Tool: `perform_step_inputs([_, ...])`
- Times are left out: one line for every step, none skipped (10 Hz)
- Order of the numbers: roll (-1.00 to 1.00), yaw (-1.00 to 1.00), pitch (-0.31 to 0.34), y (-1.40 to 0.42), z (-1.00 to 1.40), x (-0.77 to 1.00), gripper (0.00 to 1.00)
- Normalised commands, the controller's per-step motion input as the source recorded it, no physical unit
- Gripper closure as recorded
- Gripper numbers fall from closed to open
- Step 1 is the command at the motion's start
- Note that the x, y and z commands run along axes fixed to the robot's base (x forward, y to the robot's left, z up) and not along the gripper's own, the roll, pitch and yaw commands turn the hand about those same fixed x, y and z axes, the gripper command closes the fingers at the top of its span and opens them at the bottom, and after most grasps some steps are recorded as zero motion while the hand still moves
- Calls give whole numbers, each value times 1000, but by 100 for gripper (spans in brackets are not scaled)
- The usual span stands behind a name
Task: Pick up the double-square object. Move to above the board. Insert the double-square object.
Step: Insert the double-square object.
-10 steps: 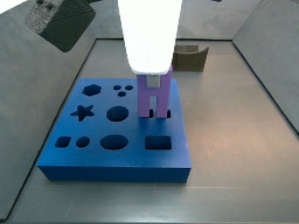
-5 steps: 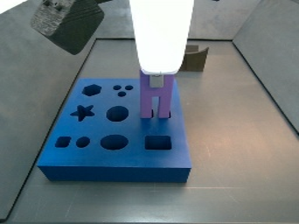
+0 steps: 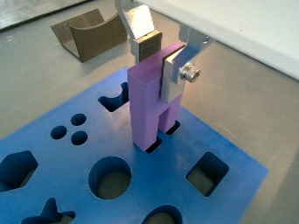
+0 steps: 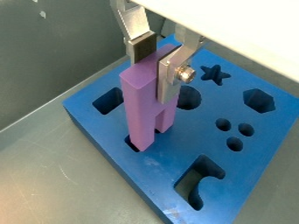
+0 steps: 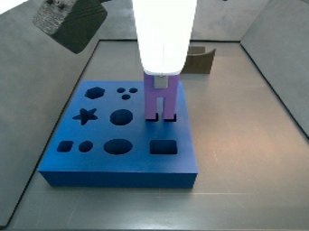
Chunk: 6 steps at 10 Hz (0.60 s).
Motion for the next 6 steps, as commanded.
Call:
perform_step_inputs([71,0,-14,-266,-311,0,100])
perform_step_inputs([66,9,0,-303,-249,77,100])
perform_step_inputs([109,31,0,-209,-266,231,100])
perform_step_inputs([129,17,20,-20,-266,177,100])
perform_step_inputs([131,0,74,6,-214,97,100])
perform_step_inputs([134,0,129,111,-151,60,100])
